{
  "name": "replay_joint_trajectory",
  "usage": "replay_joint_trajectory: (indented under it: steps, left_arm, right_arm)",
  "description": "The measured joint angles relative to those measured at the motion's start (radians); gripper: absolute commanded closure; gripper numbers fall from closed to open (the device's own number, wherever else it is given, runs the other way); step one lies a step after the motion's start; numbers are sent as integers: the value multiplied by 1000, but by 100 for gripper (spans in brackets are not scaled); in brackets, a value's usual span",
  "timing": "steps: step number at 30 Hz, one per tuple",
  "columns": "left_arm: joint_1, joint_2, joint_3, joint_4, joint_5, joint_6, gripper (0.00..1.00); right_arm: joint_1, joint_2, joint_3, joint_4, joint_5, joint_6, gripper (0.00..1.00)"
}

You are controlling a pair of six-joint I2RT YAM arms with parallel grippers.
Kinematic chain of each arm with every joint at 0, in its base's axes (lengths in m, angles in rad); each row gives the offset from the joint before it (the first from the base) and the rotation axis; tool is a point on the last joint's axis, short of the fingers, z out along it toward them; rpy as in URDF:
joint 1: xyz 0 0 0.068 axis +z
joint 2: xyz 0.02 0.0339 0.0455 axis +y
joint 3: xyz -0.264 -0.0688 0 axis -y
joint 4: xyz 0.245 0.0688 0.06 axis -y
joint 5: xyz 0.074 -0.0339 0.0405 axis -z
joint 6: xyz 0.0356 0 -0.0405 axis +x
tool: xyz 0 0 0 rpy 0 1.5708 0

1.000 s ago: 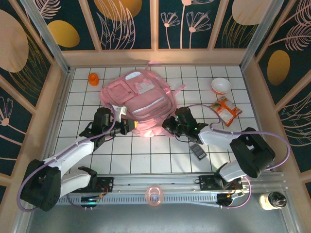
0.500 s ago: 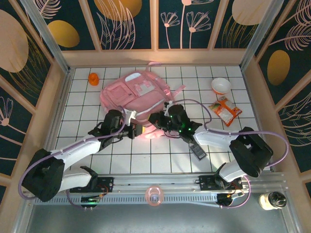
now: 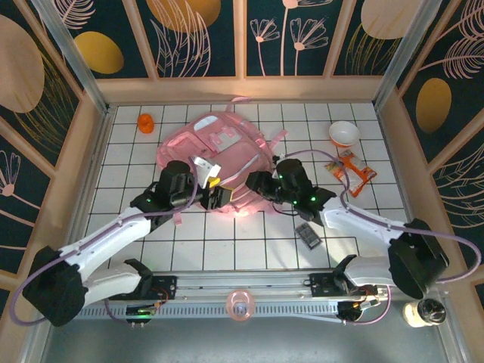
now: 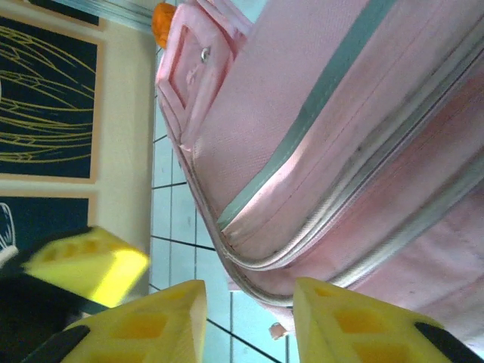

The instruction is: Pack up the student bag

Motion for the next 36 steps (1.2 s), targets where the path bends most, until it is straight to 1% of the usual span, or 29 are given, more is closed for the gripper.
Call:
replay_joint_trajectory:
  steps: [5, 7, 10, 14, 18, 21, 26, 32, 36]
  left_arm:
    - [0, -35, 39, -145, -40, 426, 33]
    - [0, -23, 37, -182, -65, 570, 35]
    - [0, 22, 34, -193, -99, 724, 35]
    - [0, 93, 14, -169, -136, 848, 32]
    - [0, 151, 7, -150, -159, 906, 31]
    - [0, 148, 0, -132, -165, 913, 30]
    - [11, 68, -59, -84, -200, 893, 28]
    - [87, -34, -120, -76, -240, 841, 27]
    - [100, -67, -129, -84, -268, 825, 27]
  right_arm:
    - [-1, -54, -5, -70, 22, -91, 59]
    - [-1, -58, -19, -79, 21, -123, 58]
    - [-1, -58, -40, -82, 8, -153, 58]
    - [3, -50, -55, -75, -32, -177, 58]
    - [14, 3, -50, -64, -77, -198, 57]
    - [26, 71, -11, -92, -99, -218, 56]
    - [51, 186, 119, -193, -106, -259, 55]
    - [90, 310, 274, -314, -102, -300, 55]
    - [114, 381, 342, -402, -87, -308, 55]
